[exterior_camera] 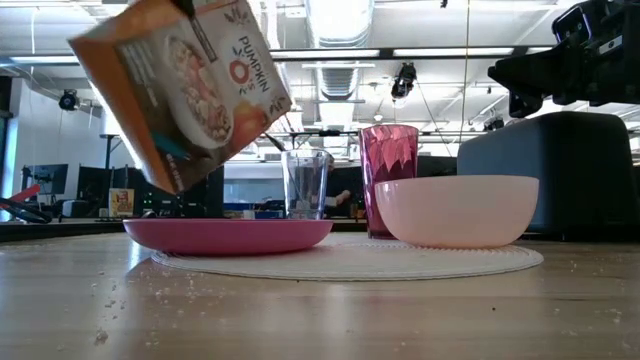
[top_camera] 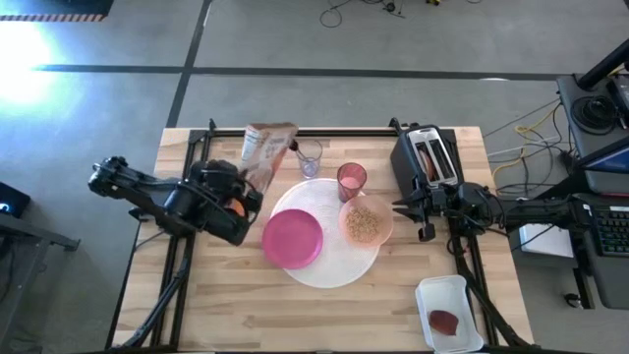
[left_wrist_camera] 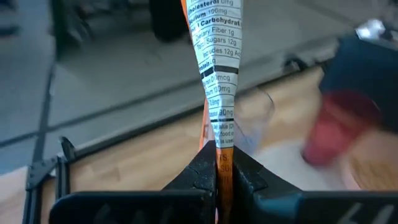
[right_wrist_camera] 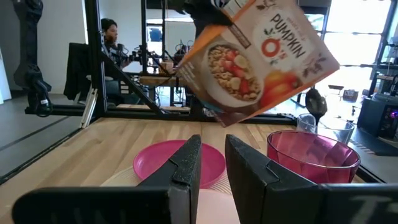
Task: Arrange a breakfast setting
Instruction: Pour the cereal from the orange cereal box into the orange bowl
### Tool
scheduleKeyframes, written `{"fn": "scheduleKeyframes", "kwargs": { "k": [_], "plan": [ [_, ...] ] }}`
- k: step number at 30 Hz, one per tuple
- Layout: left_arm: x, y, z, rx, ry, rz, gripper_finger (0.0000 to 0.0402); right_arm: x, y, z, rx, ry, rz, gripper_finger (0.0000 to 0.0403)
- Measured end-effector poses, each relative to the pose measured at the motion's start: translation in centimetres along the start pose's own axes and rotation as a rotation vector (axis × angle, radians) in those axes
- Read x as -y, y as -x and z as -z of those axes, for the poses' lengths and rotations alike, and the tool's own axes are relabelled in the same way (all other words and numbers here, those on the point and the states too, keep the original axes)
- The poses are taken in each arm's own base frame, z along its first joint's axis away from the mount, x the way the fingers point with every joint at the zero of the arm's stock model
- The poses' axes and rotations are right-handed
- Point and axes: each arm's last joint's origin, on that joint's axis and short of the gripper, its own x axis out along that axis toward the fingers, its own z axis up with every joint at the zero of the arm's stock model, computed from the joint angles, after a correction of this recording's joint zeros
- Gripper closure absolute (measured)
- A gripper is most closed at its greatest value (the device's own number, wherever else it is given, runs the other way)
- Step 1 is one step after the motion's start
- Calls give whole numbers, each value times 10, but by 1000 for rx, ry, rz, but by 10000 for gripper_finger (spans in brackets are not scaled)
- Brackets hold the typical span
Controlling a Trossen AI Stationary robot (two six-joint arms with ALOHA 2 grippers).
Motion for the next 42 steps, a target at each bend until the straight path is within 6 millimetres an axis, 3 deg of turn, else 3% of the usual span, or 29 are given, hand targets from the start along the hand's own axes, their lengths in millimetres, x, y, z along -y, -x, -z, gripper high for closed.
{"fn": "scheduleKeyframes", "kwargs": {
  "k": [22, 42],
  "plan": [
    [-12, -37, 60, 365, 139, -76, 401, 0, 0, 0, 0, 0, 0, 339],
    [-33, -81, 117, 497, 184, -111, 401, 0, 0, 0, 0, 0, 0, 339]
  ]
}}
